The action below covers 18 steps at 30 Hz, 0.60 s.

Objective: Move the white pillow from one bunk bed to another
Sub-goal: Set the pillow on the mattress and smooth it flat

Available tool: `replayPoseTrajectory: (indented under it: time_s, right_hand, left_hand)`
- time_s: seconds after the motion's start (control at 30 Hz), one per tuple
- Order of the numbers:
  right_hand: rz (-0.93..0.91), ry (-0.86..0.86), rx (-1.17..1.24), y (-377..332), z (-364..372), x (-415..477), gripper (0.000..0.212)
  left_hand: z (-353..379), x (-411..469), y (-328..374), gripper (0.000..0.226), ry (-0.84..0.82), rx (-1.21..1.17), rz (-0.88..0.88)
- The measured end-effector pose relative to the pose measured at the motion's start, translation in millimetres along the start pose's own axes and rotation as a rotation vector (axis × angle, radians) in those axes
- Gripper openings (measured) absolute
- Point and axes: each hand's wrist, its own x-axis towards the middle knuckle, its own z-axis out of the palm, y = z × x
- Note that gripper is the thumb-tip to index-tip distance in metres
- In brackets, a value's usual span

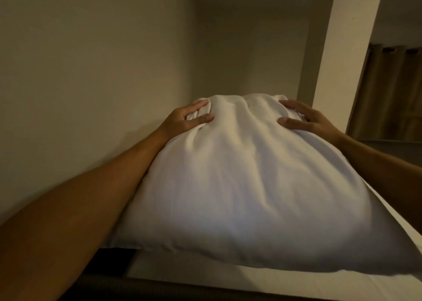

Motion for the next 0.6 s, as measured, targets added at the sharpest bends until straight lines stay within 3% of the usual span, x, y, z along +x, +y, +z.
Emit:
replayPoseTrajectory:
  time_s: [0.3,0.5,0.6]
  right_hand:
    - [0.119,-0.069,0.155,50.3,50.7,13.1,0.069]
    - [0.158,-0.111,0.097,79.9,82.0,14.7,0.082]
    - [0.165,-0.132,0.09,90.8,94.6,16.4,0.096]
  left_hand:
    - [6.4,8.3,-53.8,0.066,-0.088,0.081,-0.125]
    - [15.3,2.9,-91.9,0.104,-0.183,0.163,-0.235]
    - [20.3,5.8,-104.6,0.104,-0.297,0.196,-0.303]
